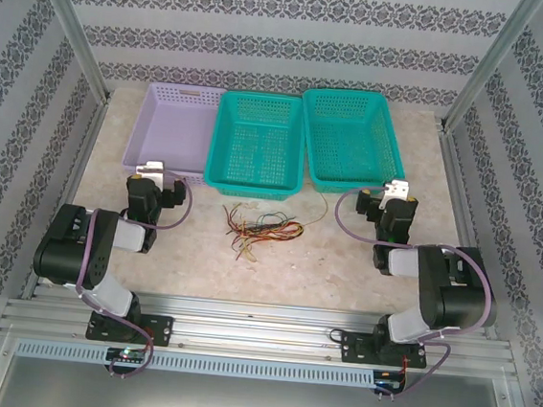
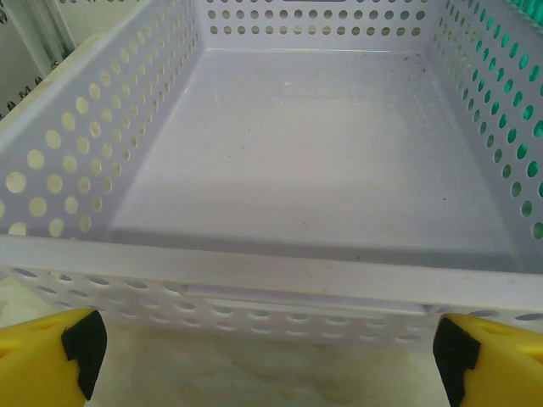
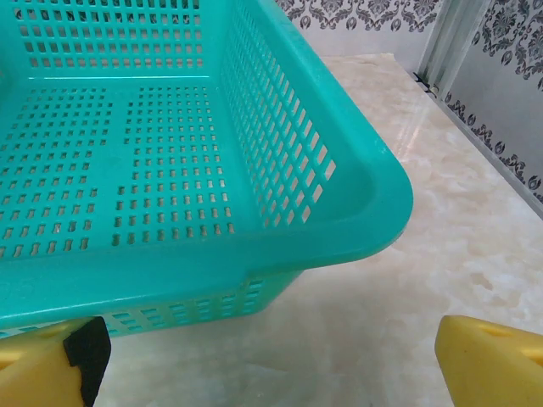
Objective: Untangle the cables
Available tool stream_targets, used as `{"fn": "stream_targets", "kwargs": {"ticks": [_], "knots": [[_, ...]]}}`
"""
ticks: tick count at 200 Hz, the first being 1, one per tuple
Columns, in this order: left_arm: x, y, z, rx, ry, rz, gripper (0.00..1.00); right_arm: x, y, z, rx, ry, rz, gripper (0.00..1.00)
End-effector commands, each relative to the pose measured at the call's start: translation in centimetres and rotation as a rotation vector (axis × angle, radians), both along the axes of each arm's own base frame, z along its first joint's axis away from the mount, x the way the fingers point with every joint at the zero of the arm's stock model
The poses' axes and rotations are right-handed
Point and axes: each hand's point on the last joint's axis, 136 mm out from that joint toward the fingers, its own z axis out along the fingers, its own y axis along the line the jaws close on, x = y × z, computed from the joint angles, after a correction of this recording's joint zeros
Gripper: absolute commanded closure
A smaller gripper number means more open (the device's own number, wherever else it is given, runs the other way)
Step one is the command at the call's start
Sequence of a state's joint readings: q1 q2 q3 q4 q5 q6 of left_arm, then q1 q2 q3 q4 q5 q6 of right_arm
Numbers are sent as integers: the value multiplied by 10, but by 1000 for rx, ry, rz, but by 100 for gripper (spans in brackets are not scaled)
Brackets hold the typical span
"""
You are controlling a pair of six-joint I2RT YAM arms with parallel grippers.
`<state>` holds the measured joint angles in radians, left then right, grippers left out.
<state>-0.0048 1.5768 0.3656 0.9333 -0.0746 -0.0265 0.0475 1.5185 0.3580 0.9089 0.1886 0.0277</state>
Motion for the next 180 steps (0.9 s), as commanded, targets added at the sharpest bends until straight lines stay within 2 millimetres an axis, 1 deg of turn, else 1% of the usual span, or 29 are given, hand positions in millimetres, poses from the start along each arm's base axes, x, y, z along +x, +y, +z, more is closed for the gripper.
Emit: {"fn": "stream_targets", "kwargs": {"ticks": [1, 132, 141, 154, 164, 171, 173, 176, 180], "knots": [[5, -2, 5, 6, -17, -13, 0, 5, 1, 11, 26, -38, 8, 2], [5, -2, 5, 6, -17, -13, 0, 4, 1, 11, 25, -40, 8, 2], [5, -2, 5, 6, -18, -13, 0, 2, 1, 15, 27, -59, 14, 2], [5, -2, 5, 6, -17, -13, 0, 1, -2, 33, 25, -107, -6, 2], [5, -2, 5, 6, -17, -13, 0, -6, -2, 39, 18, -90, -8, 2], [5, -2, 5, 6, -17, -13, 0, -9, 1, 50, 11, -113, 5, 2], [5, -2, 5, 6, -16, -13, 0, -14, 1, 44, 7, -97, 6, 2], [5, -2, 5, 5, -17, -14, 0, -17, 2, 45, 2, -100, 7, 2], [5, -2, 5, 6, -17, -15, 0, -21, 2, 51, -5, -116, 5, 2]]}}
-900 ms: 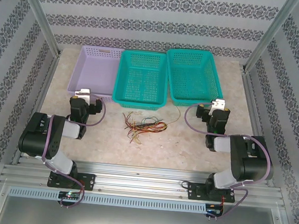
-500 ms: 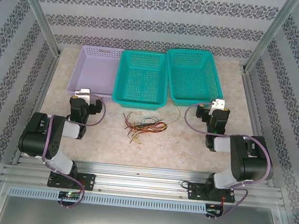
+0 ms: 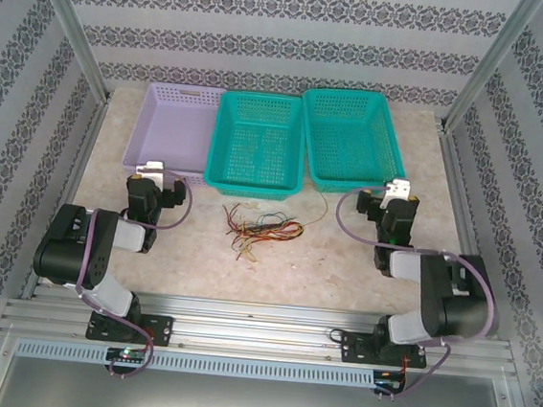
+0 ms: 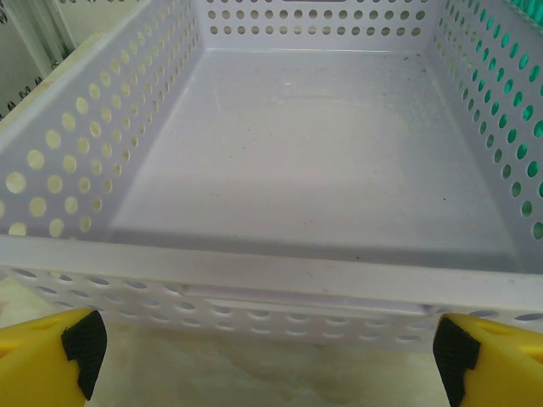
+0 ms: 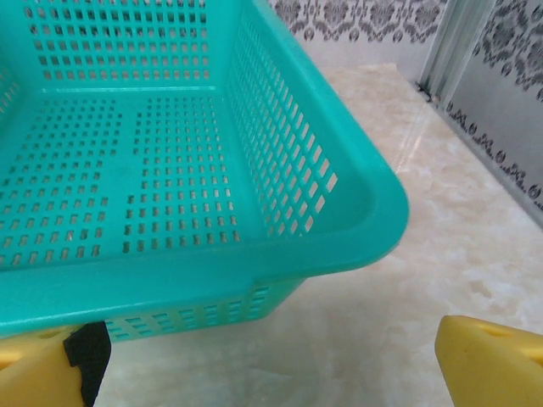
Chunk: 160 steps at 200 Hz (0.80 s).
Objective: Untangle the cables
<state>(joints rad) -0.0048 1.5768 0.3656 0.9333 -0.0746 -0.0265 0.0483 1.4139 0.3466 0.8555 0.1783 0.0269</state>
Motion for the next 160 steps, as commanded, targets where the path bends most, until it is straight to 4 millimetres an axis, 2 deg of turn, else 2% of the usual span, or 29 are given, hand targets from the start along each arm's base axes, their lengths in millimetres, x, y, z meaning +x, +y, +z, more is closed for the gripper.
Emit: {"fn": "stream_targets", "kwargs": {"ticks": [1, 16, 48, 59, 94, 113, 138, 148, 160], "knots": [[5, -3, 5, 5, -17, -16, 0, -15, 1, 32, -11, -82, -8, 2], [6, -3, 5, 4, -15, -20, 0, -28, 5, 55, 9, -138, -15, 2], [6, -5, 5, 5, -15, -29, 0, -48, 18, 74, 51, -145, 52, 2], [6, -5, 5, 6, -13, -32, 0, -55, 28, 79, 85, -164, 108, 2], [6, -6, 5, 6, -12, -40, 0, -84, 77, 105, 205, -224, 334, 2], [6, -7, 5, 6, -11, -42, 0, -98, 84, 123, 304, -279, 340, 2], [7, -7, 4, 5, -11, -45, 0, -106, 88, 138, 396, -297, 327, 2], [7, -7, 4, 5, -10, -46, 0, -109, 96, 144, 429, -297, 365, 2], [7, -7, 5, 5, -11, -46, 0, -115, 116, 152, 451, -287, 477, 2]]}}
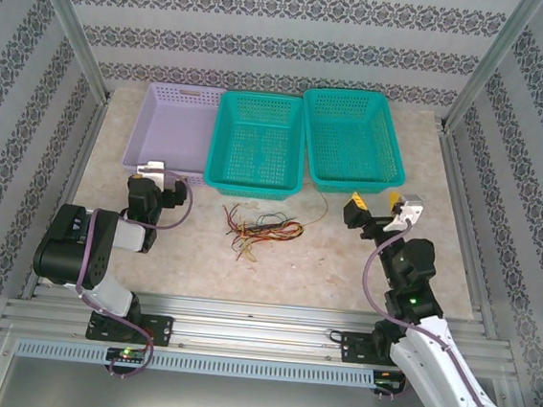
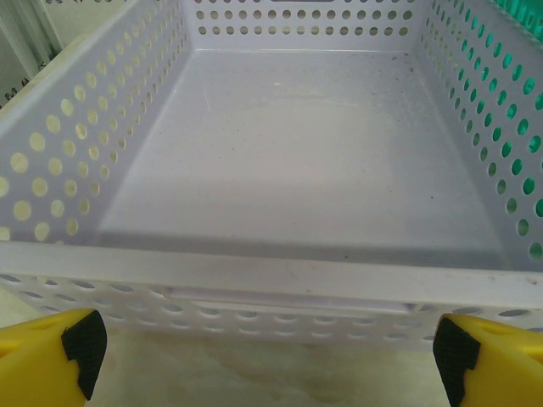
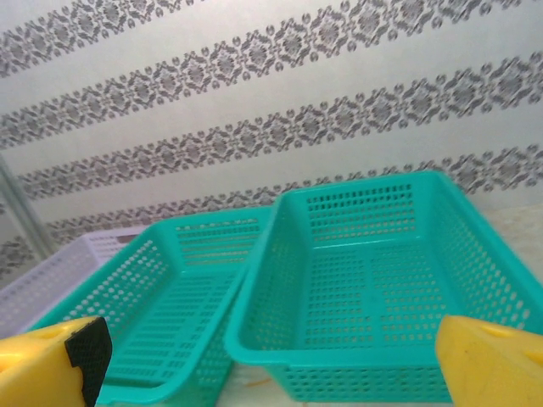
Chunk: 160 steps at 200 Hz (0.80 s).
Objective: Untangle the cables
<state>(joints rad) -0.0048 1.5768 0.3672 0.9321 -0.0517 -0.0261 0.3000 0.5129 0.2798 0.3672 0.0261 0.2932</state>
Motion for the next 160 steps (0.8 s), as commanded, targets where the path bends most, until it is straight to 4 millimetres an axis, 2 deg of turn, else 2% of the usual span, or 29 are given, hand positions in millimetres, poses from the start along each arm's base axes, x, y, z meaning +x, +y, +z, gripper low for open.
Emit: {"fn": "stream_targets", "kwargs": {"ticks": [1, 9, 13, 29, 51, 74, 125, 160], "knots": [[6, -4, 5, 12, -11, -25, 0, -8, 25, 13, 82, 24, 139, 2], [6, -4, 5, 12, -11, -25, 0, -10, 33, 11, 99, 51, 187, 2], [6, -4, 5, 12, -11, -25, 0, -10, 34, 23, 129, 54, 196, 2], [6, -4, 5, 12, -11, -25, 0, -9, 41, 23, 200, 154, 229, 2], [6, -4, 5, 13, -11, -24, 0, -15, 59, 12, 235, 236, 342, 2], [6, -4, 5, 12, -11, -25, 0, -10, 61, -1, 264, 264, 343, 2], [6, -3, 4, 11, -11, -23, 0, -6, 66, -53, 194, 404, 275, 2], [6, -3, 4, 12, -9, -25, 0, -13, 80, -83, 142, 500, 307, 2]]}}
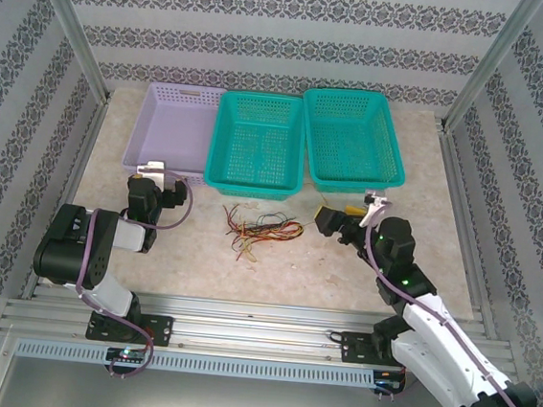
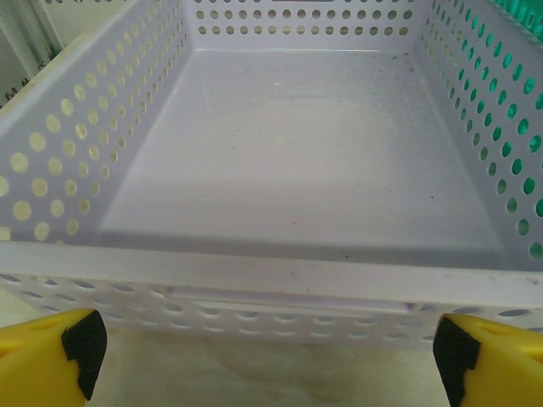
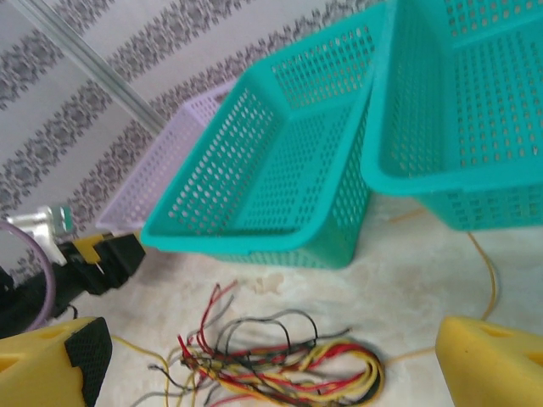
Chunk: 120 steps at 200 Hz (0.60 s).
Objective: Untangle the cables
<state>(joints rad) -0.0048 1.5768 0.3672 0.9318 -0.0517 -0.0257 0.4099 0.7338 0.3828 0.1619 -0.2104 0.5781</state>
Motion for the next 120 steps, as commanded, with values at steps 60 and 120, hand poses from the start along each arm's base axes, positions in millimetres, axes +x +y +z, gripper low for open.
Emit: {"fn": "stream_targets", "kwargs": {"ticks": [60, 120], "knots": [[6, -4, 4, 11, -10, -26, 0, -22, 45, -67, -241, 96, 83, 2], [-10, 13, 38, 3, -70, 76, 0, -30, 82, -81, -294, 121, 182, 2]]}}
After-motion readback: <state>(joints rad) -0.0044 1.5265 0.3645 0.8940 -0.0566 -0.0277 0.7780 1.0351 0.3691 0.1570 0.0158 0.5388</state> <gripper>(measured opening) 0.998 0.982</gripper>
